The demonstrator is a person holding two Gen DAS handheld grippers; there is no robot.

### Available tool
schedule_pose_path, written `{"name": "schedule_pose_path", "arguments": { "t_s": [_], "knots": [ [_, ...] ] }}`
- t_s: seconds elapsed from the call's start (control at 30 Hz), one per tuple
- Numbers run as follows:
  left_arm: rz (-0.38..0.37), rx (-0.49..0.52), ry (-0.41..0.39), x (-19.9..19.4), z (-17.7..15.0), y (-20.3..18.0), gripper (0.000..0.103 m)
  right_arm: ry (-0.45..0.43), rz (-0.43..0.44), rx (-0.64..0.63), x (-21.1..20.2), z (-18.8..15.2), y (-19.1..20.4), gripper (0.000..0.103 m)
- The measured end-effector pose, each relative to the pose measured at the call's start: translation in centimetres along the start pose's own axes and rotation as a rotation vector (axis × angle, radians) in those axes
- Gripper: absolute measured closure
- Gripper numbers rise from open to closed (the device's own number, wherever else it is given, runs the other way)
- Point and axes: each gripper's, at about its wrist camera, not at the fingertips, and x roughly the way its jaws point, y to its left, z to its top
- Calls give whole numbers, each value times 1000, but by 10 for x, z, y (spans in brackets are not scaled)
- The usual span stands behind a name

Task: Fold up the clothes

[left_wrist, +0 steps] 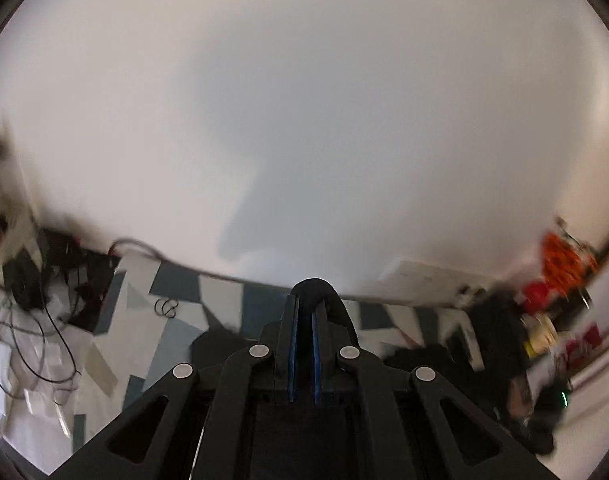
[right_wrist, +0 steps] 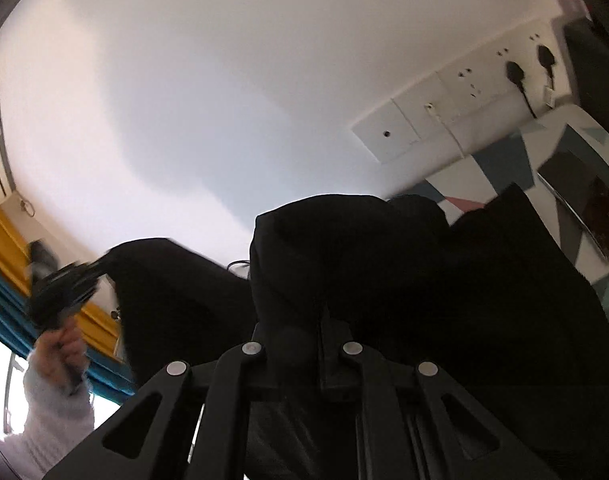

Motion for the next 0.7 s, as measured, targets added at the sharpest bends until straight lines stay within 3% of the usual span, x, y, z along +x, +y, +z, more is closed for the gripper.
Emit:
{"name": "schedule_pose_path", "arguments": {
  "t_s": [0.13,0.3,0.33,0.4,0.5,0.53,0.6,0.7],
  "knots": [
    [43,-35,29,59,22,29,99,-3,6,30,6,-14,1,94],
    [15,-69,-29,104,63,63,98,-5,57,-34,31,-20,49,94],
    [19,-62,5,118,67,69,97,13,65,-44,42,-22,59,94],
    [34,-52,176,154,63,89,94,48,61,-57,64,-26,74,94],
    [15,-54,392,183,32,124,87,118,49,-31,101,-37,81,94],
    [6,-50,423,182,20,135,83,142,47,-19,113,-41,82,94],
    [-37,-78,468,171,0,158,57,162,27,-38,129,-47,90,94],
    [-105,-137,499,141,-20,193,48,178,10,-62,143,-49,103,94]
  ]
}}
